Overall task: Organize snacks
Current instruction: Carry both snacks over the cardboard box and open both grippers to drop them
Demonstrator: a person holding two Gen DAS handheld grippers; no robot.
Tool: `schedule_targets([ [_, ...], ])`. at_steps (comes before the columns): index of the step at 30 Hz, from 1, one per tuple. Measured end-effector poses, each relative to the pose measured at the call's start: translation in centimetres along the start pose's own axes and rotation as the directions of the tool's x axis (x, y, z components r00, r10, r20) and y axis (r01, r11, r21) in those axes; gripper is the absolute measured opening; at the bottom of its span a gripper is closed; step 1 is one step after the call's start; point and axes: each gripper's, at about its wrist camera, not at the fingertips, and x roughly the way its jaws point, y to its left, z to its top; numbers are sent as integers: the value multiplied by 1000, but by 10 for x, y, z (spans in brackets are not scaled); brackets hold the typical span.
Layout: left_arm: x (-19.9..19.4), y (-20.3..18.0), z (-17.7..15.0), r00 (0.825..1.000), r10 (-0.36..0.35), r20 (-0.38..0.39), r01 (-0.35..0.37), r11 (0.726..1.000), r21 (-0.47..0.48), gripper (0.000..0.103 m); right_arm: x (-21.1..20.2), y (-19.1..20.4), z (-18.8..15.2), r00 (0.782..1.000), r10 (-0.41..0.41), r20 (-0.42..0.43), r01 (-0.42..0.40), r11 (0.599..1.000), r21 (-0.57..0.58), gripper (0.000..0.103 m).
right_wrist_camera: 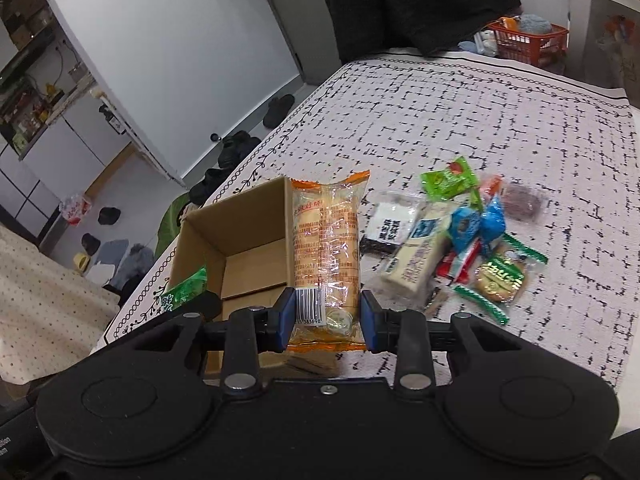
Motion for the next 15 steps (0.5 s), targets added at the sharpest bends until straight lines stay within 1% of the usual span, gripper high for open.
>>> schedule_targets([
  [8,7,19,4,999,29,-17,-30,998,-54,34,12,20,0,1000,2,-19,-3,1000,-22,33],
  [9,8,20,4,999,33,-20,-35,998,-55,38,13,22,0,1000,3,-21,-4,1000,-24,33],
  [11,12,22,3,998,44,-40,-46,997,-57,41,15,25,1,1000,4,-24,-5,1000,-27,33],
  [15,14,27,2,997,38,-60,-43,995,-85,48,17,29,7,999,19,-28,-20,1000,-24,33],
])
